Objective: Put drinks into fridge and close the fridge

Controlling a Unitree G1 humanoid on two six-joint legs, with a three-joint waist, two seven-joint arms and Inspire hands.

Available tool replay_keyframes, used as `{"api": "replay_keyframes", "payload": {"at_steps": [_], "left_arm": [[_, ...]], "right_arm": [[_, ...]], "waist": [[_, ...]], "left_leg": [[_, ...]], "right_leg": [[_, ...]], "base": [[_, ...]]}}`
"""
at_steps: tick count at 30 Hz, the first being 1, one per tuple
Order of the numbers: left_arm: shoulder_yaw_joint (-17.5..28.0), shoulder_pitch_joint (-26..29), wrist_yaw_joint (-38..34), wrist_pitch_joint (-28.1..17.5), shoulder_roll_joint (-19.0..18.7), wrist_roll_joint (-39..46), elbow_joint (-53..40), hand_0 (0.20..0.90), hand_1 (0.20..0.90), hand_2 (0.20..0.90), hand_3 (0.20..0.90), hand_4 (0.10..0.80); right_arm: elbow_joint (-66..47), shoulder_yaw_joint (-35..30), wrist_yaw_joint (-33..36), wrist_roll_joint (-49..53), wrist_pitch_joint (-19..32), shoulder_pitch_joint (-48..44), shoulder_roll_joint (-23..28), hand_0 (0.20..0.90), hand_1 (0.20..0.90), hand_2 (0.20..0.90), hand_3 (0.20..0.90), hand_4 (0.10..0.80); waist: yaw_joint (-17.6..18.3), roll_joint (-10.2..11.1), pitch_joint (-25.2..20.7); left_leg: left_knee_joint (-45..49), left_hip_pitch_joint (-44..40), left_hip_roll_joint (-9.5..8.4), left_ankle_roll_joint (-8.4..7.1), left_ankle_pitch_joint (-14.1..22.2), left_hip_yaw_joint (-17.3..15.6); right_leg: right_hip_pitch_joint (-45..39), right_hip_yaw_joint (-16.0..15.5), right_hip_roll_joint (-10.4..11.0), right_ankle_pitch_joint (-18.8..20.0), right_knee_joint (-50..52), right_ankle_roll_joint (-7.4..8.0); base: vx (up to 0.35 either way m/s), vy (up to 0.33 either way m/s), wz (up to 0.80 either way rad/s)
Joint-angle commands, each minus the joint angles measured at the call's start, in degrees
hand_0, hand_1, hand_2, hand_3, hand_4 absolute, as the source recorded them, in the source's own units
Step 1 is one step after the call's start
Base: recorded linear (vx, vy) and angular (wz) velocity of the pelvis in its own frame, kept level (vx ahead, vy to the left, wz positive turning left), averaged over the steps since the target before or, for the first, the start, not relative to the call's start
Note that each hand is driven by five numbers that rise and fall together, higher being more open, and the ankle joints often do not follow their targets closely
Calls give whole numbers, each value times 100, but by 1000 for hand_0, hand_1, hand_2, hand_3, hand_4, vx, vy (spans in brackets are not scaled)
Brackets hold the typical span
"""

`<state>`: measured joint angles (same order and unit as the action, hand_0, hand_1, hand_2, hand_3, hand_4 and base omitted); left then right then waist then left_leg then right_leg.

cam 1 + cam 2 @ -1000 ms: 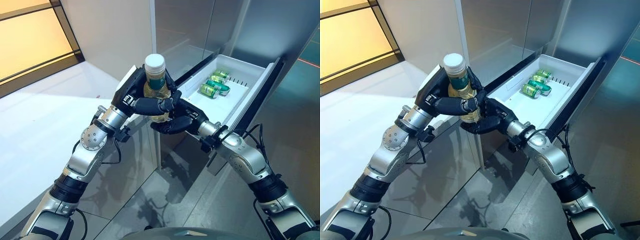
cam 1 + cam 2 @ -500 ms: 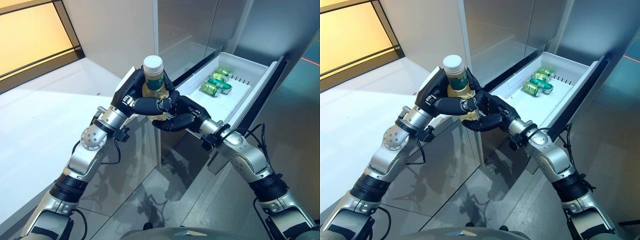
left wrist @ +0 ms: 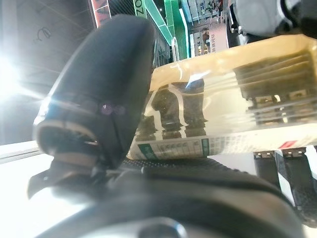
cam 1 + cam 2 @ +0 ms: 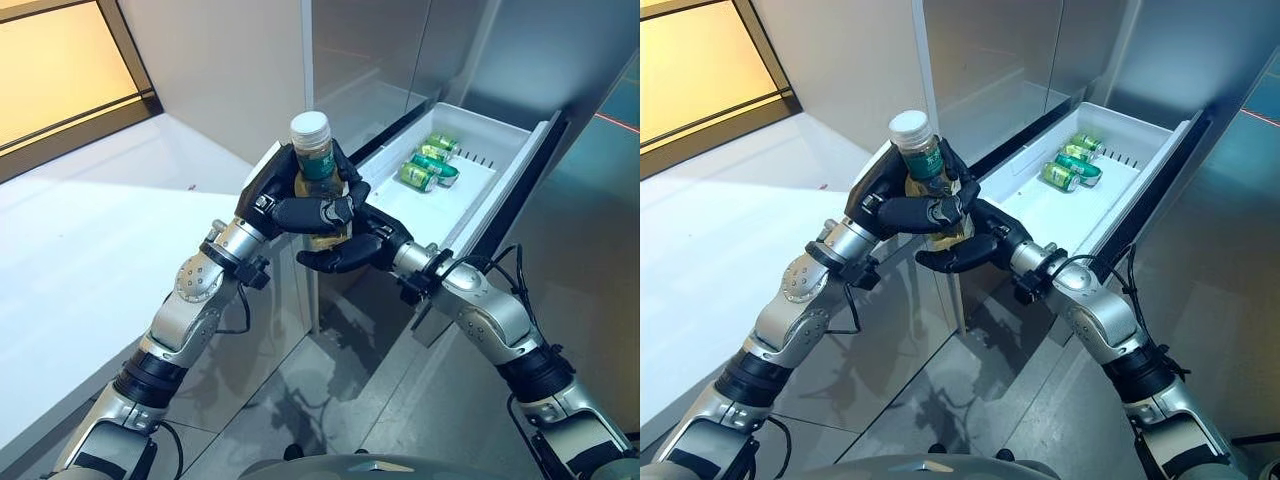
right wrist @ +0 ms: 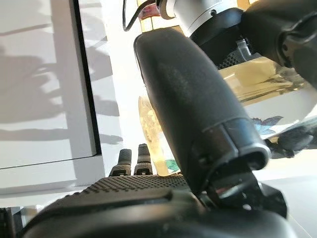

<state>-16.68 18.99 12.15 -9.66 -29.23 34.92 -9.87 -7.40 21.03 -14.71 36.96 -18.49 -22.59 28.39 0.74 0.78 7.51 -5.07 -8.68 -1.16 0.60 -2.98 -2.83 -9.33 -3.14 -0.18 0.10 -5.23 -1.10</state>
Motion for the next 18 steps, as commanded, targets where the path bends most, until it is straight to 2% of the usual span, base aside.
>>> {"api": "replay_keyframes", "payload": {"at_steps": [1,6,10,11,12,13,14,15,18], "left_arm": [[-371,1159,302,-751,655,811,-522,300,300,300,200,100],[-386,991,470,-695,654,678,-676,300,300,300,200,100],[-446,1005,613,-555,498,622,-675,300,300,300,200,100],[-455,1007,680,-491,480,660,-666,300,300,300,200,100],[-482,1015,686,-441,473,677,-675,300,300,300,200,100],[-494,1019,700,-429,471,684,-664,300,300,300,200,100],[-522,1015,766,-396,488,702,-642,300,300,300,200,100],[-562,1014,823,-372,506,712,-620,300,300,300,200,100],[-630,1002,962,-303,549,776,-586,300,300,300,200,100]], "right_arm": [[-412,148,33,404,386,-1046,-523,900,900,900,900,800],[-525,71,112,426,473,-1027,-481,900,900,900,900,800],[-513,2,239,467,612,-1063,-409,900,900,900,900,800],[-495,1,275,496,653,-1068,-388,578,578,578,524,424],[-493,-4,318,513,663,-1069,-389,418,418,418,337,237],[-487,-10,342,518,673,-1078,-392,418,418,418,337,237],[-486,-9,406,536,693,-1088,-405,319,319,319,222,122],[-473,-16,454,507,733,-1087,-435,300,300,300,200,100],[-425,-37,571,499,793,-1093,-474,300,300,300,200,100]], "waist": [[49,136,-570],[39,146,-561],[25,135,-546],[20,132,-546],[21,129,-551],[22,126,-553],[22,121,-552],[25,116,-546],[23,103,-542]], "left_leg": [[7,18,-136,126,425,-31],[7,24,-139,118,431,5],[7,21,-159,133,431,48],[7,24,-160,134,432,53],[7,26,-164,136,429,56],[7,27,-167,138,427,59],[7,24,-169,141,427,58],[7,20,-172,144,426,59],[7,15,-175,150,426,58]], "right_leg": [[137,-2,200,200,47,390],[159,14,173,196,65,383],[157,23,169,191,73,383],[157,15,170,193,70,384],[160,20,168,194,71,382],[159,23,167,195,69,381],[155,23,167,195,68,378],[151,26,166,195,69,376],[143,27,163,196,64,371]], "base": [[0,0,0],[0,0,0],[0,0,0],[0,0,0],[0,0,0],[0,0,0],[0,0,0],[0,0,0],[0,0,0]]}}
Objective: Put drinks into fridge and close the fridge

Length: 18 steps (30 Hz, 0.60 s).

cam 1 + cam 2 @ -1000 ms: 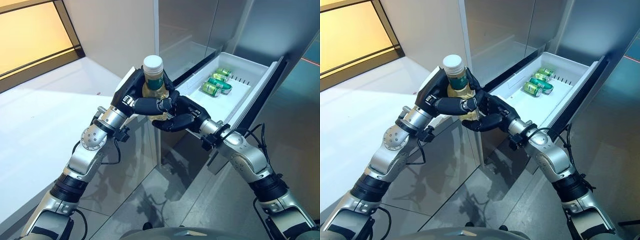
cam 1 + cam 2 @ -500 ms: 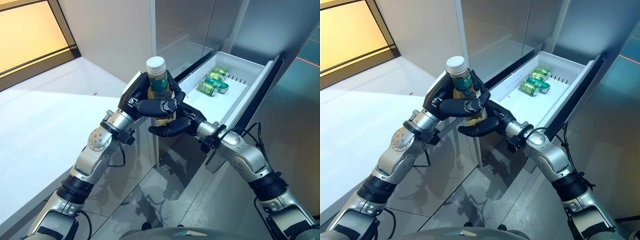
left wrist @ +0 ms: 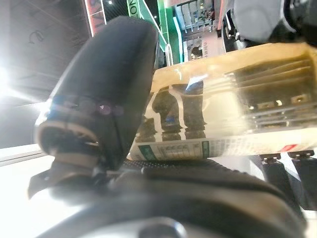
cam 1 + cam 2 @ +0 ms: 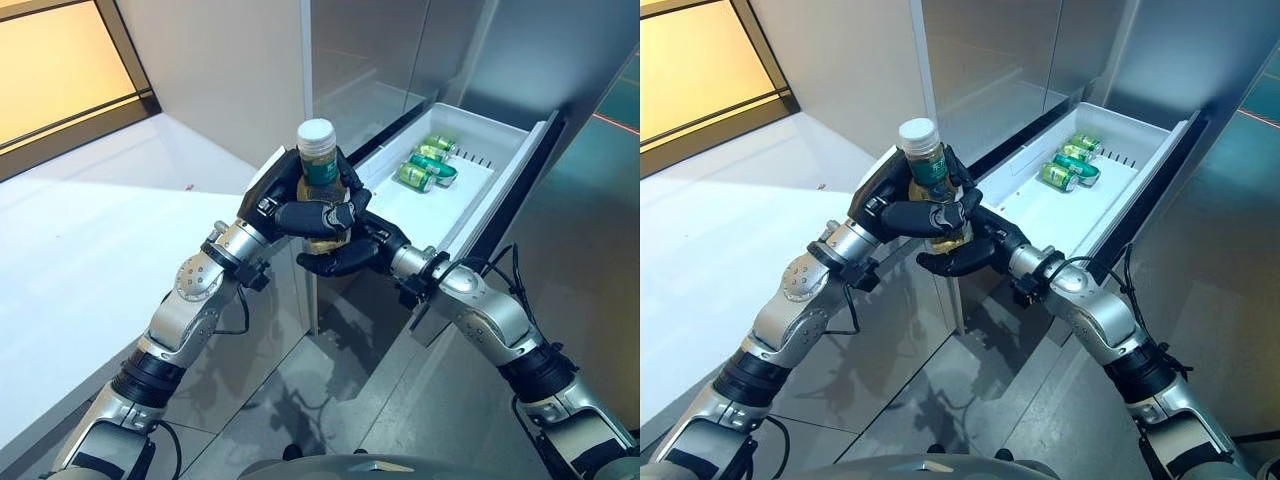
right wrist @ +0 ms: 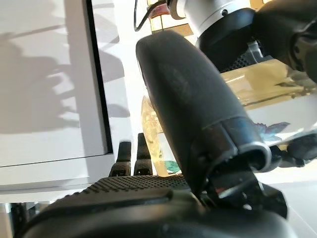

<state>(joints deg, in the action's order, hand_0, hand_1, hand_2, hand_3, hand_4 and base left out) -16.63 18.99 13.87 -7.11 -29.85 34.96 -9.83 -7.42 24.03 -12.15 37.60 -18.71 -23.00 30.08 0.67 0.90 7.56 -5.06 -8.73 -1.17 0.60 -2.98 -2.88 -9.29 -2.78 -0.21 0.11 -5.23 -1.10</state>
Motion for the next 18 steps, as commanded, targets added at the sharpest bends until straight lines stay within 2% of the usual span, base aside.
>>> {"api": "replay_keyframes", "payload": {"at_steps": [1,9,12,17,18], "left_arm": [[-639,1002,795,-556,614,774,-588,300,300,300,200,100],[-919,942,996,-464,852,532,-591,300,300,300,200,100],[-1065,951,1085,-574,894,209,-552,300,300,300,200,100],[-1195,974,1127,-565,860,278,-494,300,300,300,200,100],[-1212,967,1085,-571,867,295,-479,408,408,408,326,226]], "right_arm": [[-423,-338,325,434,823,-1052,-645,300,300,300,200,100],[-175,-485,852,533,891,-972,-831,300,300,300,200,100],[-74,-535,1021,542,885,-958,-831,300,300,300,200,100],[124,-555,1216,460,957,-968,-792,300,300,300,200,100],[177,-570,1283,437,963,-967,-790,300,300,300,200,100]], "waist": [[30,90,-546],[7,69,-513],[-2,79,-500],[-28,83,-483],[-37,83,-481]], "left_leg": [[6,19,-173,150,426,62],[6,6,-182,161,430,93],[6,14,-192,169,429,123],[6,21,-198,176,432,159],[6,20,-201,178,428,170]], "right_leg": [[138,-9,166,195,64,371],[107,-70,181,198,47,373],[105,-101,187,198,46,376],[100,-159,197,196,42,377],[93,-169,196,194,39,375]], "base": [[0,0,0],[0,0,0],[3,-4,1],[10,-12,4],[19,-12,4]]}}
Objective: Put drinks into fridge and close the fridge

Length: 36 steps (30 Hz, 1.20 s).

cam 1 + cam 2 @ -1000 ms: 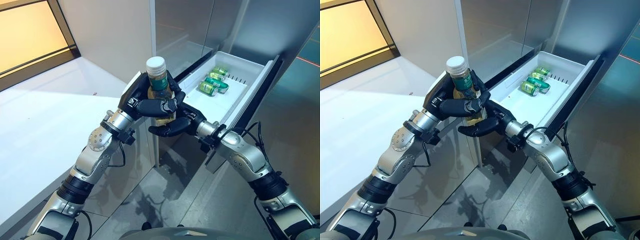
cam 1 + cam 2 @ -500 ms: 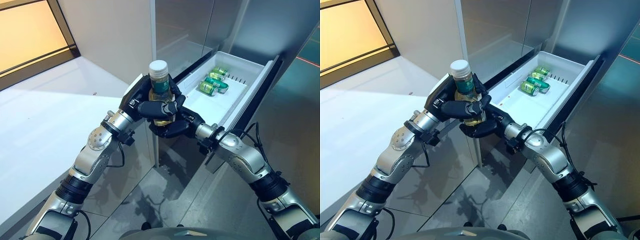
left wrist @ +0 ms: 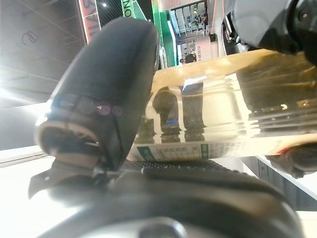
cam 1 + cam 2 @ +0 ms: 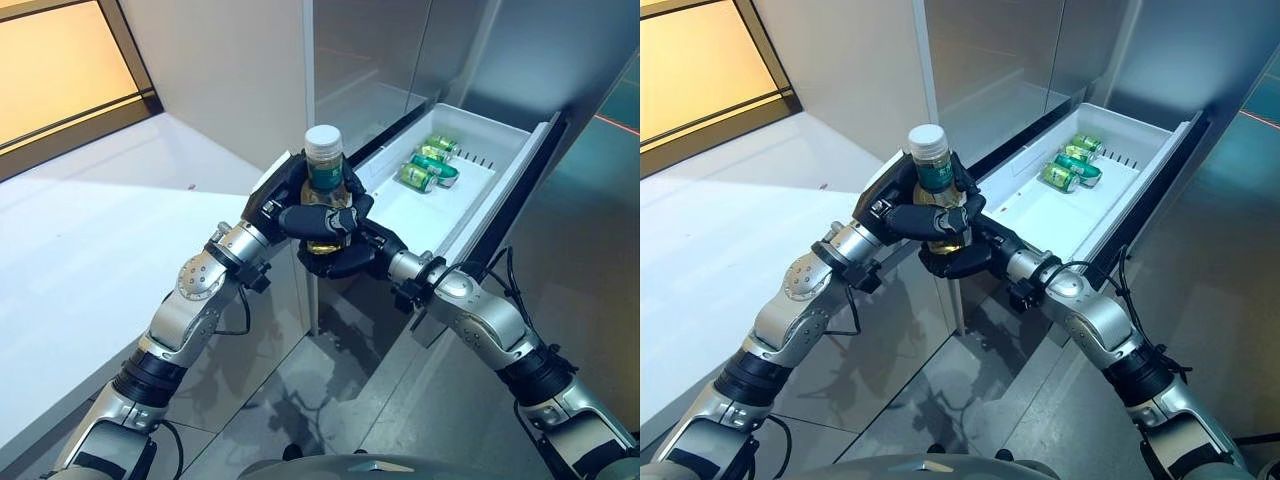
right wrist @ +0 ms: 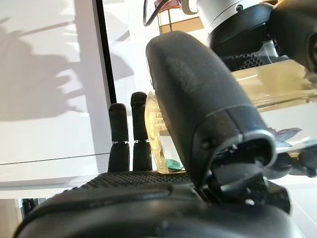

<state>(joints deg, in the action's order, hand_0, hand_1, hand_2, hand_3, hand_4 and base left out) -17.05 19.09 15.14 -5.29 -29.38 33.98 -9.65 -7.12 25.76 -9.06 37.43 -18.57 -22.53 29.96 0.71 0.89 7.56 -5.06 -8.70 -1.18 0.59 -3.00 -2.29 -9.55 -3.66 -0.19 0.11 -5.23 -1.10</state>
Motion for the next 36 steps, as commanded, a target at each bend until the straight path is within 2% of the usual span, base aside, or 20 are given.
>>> {"api": "replay_keyframes", "payload": {"at_steps": [1,2,7,11,14,16,18,19,29,32,35,36], "left_arm": [[-1175,944,953,-741,825,429,-484,472,472,472,400,300],[-1182,911,867,-773,838,443,-471,900,900,900,900,800],[-1012,767,492,-901,917,692,-521,900,900,900,900,800],[-557,557,149,-1129,882,942,-573,900,900,900,900,800],[-279,434,78,-1119,816,1127,-642,900,900,900,900,800],[41,311,17,-1140,701,1320,-698,900,900,900,900,800],[170,274,58,-1102,646,1388,-700,900,900,900,900,800],[316,213,39,-1016,559,1445,-731,900,900,900,900,800],[797,20,-111,-837,35,1585,-591,900,900,900,900,800],[843,-76,75,-597,-43,1727,-560,900,900,900,900,800],[789,-178,443,-29,-22,2102,-530,900,900,900,900,800],[747,-236,591,385,18,2418,-530,900,900,900,900,800]], "right_arm": [[185,-763,1005,375,986,-999,-779,300,300,300,200,100],[238,-803,1077,253,1028,-982,-769,300,300,300,200,100],[494,-1031,1400,-349,1233,-965,-662,300,300,300,200,100],[730,-1384,1769,-702,1331,-1080,-422,300,300,300,200,100],[838,-1575,1915,-857,1340,-1154,-272,300,300,300,200,100],[1034,-1773,2023,-1123,1320,-1256,-21,300,300,300,200,100],[1169,-1827,1982,-1272,1283,-1321,130,300,300,300,200,100],[1338,-1882,2044,-1353,1248,-1391,399,300,300,300,200,100],[2925,-2125,2357,-1821,1362,-1967,1759,300,300,300,200,100],[3312,-2069,2423,-1981,1326,-2042,1970,300,300,300,200,100],[3537,-1994,2482,-2092,1276,-2060,2044,300,300,300,200,100],[3659,-1955,2502,-2133,1275,-2067,2070,300,300,300,200,100]], "waist": [[-48,86,-476],[-60,85,-471],[-118,92,-424],[-204,101,-378],[-256,103,-368],[-325,97,-353],[-350,95,-344],[-384,96,-333],[-592,113,-363],[-653,118,-366],[-691,113,-356],[-710,107,-347]], "left_leg": [[6,15,-200,179,430,113],[6,15,-199,177,428,121],[6,5,-196,159,423,172],[6,-24,-195,136,421,248],[6,-30,-194,123,420,286],[6,-33,-188,105,415,322],[6,-37,-185,96,414,344],[6,-48,-179,76,413,383],[6,-60,-158,-9,419,490],[6,-49,-147,-24,400,528],[6,-49,-138,-33,386,551],[6,-48,-135,-37,379,564]], "right_leg": [[113,-90,196,193,38,375],[108,-105,198,195,34,375],[73,-186,217,194,30,385],[29,-286,239,176,44,372],[16,-337,251,161,54,366],[-7,-395,261,134,68,348],[-23,-420,266,124,74,342],[-55,-459,272,110,77,338],[-163,-671,306,60,44,358],[-186,-725,307,47,42,356],[-201,-760,307,45,42,349],[-208,-768,306,46,40,346]], "base": [[24,-16,4],[16,-14,4],[15,-16,4],[29,-19,9],[23,-7,10],[28,-5,10],[32,-2,16],[45,-4,25],[26,-13,18],[33,-12,9],[38,-14,12],[58,-18,15]]}}
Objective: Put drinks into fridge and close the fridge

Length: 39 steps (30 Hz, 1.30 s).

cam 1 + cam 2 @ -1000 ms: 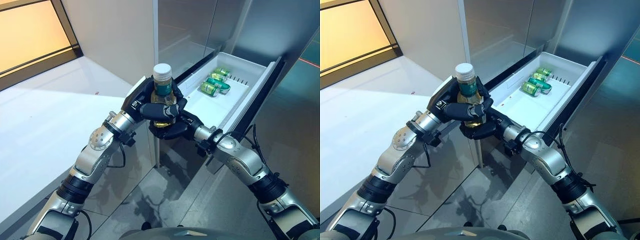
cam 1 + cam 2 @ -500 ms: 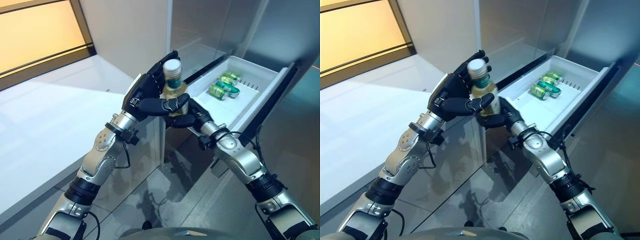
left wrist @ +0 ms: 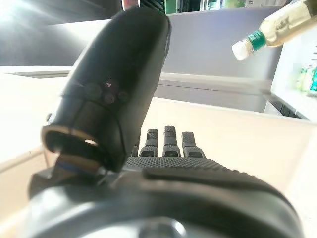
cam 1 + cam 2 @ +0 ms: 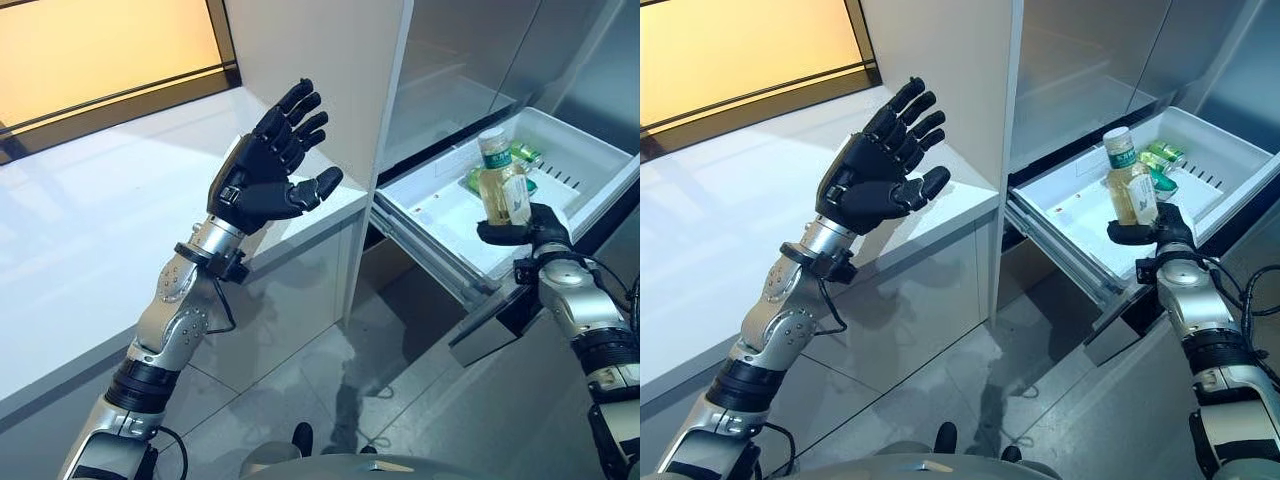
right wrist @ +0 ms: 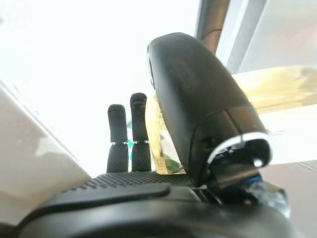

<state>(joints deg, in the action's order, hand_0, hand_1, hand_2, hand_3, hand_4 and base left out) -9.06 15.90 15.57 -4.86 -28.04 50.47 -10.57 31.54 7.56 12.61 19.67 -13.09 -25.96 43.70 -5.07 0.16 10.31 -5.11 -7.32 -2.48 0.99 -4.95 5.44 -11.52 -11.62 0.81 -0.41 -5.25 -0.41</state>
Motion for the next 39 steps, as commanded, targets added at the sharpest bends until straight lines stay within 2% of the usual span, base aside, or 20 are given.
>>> {"api": "replay_keyframes", "payload": {"at_steps": [1,3,5,8,10,13,14,17,18,20,21,23,25,28,29,35,36,37,38,39], "left_arm": [[-113,-12,706,977,-47,1229,-429,900,900,900,900,800],[-286,-280,959,2045,64,1659,-454,900,900,900,900,800],[-673,-663,1164,2762,78,1509,-326,900,900,900,900,800],[-1184,-1033,1258,3296,-129,1434,6,900,900,900,900,800],[-1426,-1166,1401,3325,-306,1060,196,900,900,900,900,800],[-1868,-1162,1851,2619,-664,198,603,900,900,900,900,800],[-1968,-1133,1983,2549,-766,128,731,900,900,900,900,800],[-2248,-1101,1871,2131,-790,-419,1147,900,900,900,900,800],[-2402,-1083,1735,1856,-748,-850,1382,900,900,900,900,800],[-2580,-1023,1381,1476,-677,-1144,1768,900,900,900,900,800],[-2647,-953,644,1122,-580,-1377,2330,900,900,900,900,800],[-2615,-903,348,938,-470,-1531,2709,900,900,900,900,800],[-2497,-877,-147,641,-281,-1824,3510,900,900,900,900,800],[-2417,-915,-338,516,-207,-1954,3883,900,900,900,900,800],[-2288,-992,-548,402,-129,-2191,4357,900,900,900,900,800],[-1797,-1005,-974,180,-34,-2966,5389,900,900,900,900,800],[-1688,-965,-997,128,-17,-2986,5607,900,900,900,900,800],[-1554,-876,-1105,171,24,-2904,5870,900,900,900,900,800],[-1554,-876,-1105,171,24,-2904,5870,900,900,900,900,800],[-1508,-847,-1113,189,39,-2907,5923,900,900,900,900,800]], "right_arm": [[-82,-100,339,-353,693,-1735,724,300,300,300,200,100],[66,-54,354,-467,586,-1743,770,300,300,300,200,100],[220,88,384,-455,503,-1841,863,300,300,300,200,100],[689,368,336,-353,575,-2202,1092,300,300,300,200,100],[1005,575,314,-294,611,-2510,1241,300,300,300,200,100],[1454,1007,356,-145,706,-3108,1404,300,300,300,200,100],[1590,1121,341,-66,740,-3267,1451,300,300,300,200,100],[1937,1262,207,-62,780,-3430,1467,300,300,300,200,100],[2022,1309,137,-80,695,-3455,1428,300,300,300,200,100],[2154,1371,32,-189,658,-3507,1397,300,300,300,200,100],[2247,1438,-165,-314,407,-3536,1311,300,300,300,200,100],[2275,1480,-256,-410,282,-3567,1280,300,300,300,200,100],[2274,1611,-556,-716,-92,-3615,1205,300,300,300,200,100],[2267,1703,-717,-791,-301,-3660,1194,300,300,300,200,100],[2306,1788,-1046,-1122,-651,-3677,1175,300,300,300,200,100],[2747,2592,-2268,-2757,-1221,-3995,1260,307,307,307,208,108],[2860,2730,-2440,-2913,-1269,-4097,1277,502,502,502,436,336],[3035,2842,-2727,-3055,-1369,-4230,1244,853,853,853,845,745],[3035,2842,-2727,-3055,-1369,-4230,1244,900,900,900,900,800],[3082,2875,-2760,-3055,-1360,-4272,1233,900,900,900,900,800]], "waist": [[-150,170,-609],[-182,133,-556],[-198,82,-468],[-231,-4,-301],[-256,-67,-184],[-271,-171,144],[-279,-196,253],[-290,-218,449],[-290,-195,510],[-291,-183,577],[-284,-142,686],[-301,-125,761],[-325,-60,961],[-329,-42,1041],[-344,-27,1145],[-367,23,1308],[-371,14,1334],[-378,-1,1368],[-378,-1,1368],[-380,-6,1373]], "left_leg": [[11,-188,0,-82,568,-203],[11,-187,13,-88,552,-185],[11,-153,29,-93,521,-184],[11,-62,44,-99,509,-178],[11,77,43,-95,461,-153],[11,375,45,-77,378,-129],[11,457,39,-65,355,-118],[24,591,49,-47,331,-123],[49,635,56,-40,333,-125],[66,672,68,-42,329,-130],[79,750,75,-41,317,-136],[88,823,76,-41,312,-133],[109,995,78,-39,285,-118],[128,1067,80,-39,274,-112],[155,1115,80,-38,286,-113],[212,1333,59,-32,236,-151],[224,1361,49,-33,230,-155],[238,1390,40,-40,221,-159],[238,1390,40,-40,221,-159],[241,1399,36,-40,220,-161]], "right_leg": [[-16,18,205,100,43,276],[-4,8,207,117,58,273],[49,14,205,133,75,274],[165,35,189,118,96,281],[330,49,182,119,138,275],[649,99,161,127,204,247],[738,131,143,141,214,244],[879,171,105,150,245,227],[920,197,89,144,266,210],[970,214,77,142,298,205],[1060,238,65,154,326,202],[1141,242,63,154,348,199],[1324,280,49,201,374,198],[1407,305,39,222,399,201],[1477,333,30,226,437,202],[1692,370,17,283,475,191],[1723,374,22,282,491,188],[1756,380,33,277,518,184],[1756,380,33,277,518,184],[1766,379,37,275,524,183]], "base": [[60,-15,11],[50,-10,9],[17,2,13],[-47,14,9],[-156,10,14],[-220,-9,10],[-180,-38,10],[-45,-59,13],[38,-77,7],[30,-72,7],[-5,-77,2],[-40,-70,-6],[-71,-88,-12],[-22,-48,-12],[-27,-24,-6],[-18,-3,-15],[-22,46,-12],[-15,33,-13],[-8,23,-10],[0,0,0]]}}
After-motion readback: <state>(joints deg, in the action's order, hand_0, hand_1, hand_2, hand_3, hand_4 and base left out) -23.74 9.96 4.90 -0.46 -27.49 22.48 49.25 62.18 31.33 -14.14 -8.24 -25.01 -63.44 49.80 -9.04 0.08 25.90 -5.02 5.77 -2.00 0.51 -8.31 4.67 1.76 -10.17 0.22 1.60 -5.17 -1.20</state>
